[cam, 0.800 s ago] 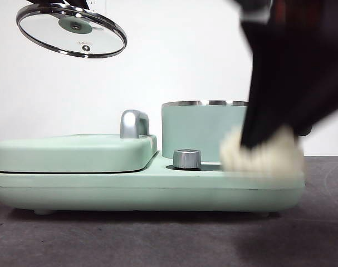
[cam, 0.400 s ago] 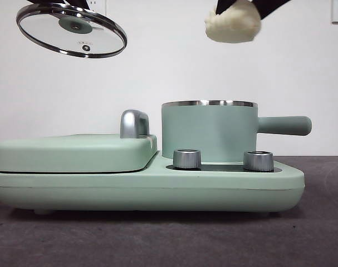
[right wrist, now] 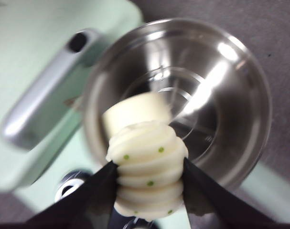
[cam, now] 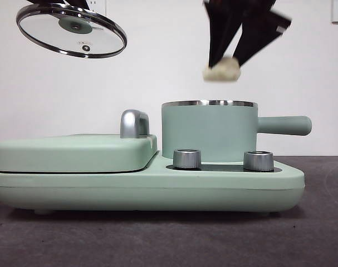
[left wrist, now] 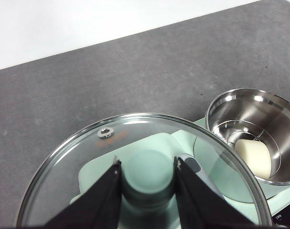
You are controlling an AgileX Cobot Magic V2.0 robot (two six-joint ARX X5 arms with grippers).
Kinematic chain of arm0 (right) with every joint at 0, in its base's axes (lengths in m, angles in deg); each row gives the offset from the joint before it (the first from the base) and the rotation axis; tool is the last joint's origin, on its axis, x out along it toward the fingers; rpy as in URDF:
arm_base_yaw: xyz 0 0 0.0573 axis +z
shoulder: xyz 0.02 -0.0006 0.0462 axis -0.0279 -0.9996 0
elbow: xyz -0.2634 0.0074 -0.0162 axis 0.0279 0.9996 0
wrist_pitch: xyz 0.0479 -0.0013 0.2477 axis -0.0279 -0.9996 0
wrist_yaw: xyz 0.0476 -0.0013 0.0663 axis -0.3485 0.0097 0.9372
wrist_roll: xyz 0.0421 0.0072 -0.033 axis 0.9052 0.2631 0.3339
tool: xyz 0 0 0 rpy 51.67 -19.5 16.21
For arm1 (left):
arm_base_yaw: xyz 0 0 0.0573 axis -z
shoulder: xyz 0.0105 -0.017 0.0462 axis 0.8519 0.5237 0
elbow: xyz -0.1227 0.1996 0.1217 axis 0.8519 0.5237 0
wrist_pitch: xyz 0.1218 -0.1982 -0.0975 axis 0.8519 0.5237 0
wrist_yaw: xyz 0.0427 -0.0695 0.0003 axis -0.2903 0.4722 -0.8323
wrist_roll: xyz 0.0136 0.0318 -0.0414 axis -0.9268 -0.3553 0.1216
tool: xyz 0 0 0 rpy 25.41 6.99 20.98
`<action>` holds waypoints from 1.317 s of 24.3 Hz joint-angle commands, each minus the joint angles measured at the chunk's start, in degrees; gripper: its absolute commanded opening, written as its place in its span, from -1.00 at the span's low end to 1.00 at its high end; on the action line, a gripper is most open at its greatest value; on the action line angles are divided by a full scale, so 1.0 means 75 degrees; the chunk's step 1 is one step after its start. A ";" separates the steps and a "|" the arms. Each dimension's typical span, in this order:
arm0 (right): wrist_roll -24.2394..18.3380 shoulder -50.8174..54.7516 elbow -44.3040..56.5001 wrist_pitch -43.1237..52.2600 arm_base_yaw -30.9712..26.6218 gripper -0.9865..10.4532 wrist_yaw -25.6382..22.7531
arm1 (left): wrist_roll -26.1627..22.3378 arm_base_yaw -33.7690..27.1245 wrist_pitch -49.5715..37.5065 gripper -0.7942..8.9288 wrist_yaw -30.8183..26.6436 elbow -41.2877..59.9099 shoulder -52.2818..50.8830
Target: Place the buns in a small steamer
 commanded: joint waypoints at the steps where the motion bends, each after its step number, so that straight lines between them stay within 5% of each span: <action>1: -0.0213 -0.0554 -0.0277 0.0379 -0.0181 -0.50 0.0003 | 0.0029 0.0035 -0.0204 -0.82 0.0047 -0.0195 0.0076; 15: -0.0207 -0.1478 -0.0353 0.1110 -0.0504 -0.34 0.0000 | 0.0029 0.0035 -0.0230 -0.82 0.0047 -0.0195 0.0079; 23: -0.0245 -0.1244 -0.2139 -0.0399 -0.0510 -0.29 0.0006 | 0.0029 0.0035 -0.0230 -0.82 0.0047 -0.0195 0.0082; 32: -0.0361 -0.1553 -0.2028 -0.0364 -0.0455 -0.29 0.0003 | 0.0032 0.0035 -0.0198 -0.82 0.0047 -0.0195 0.0082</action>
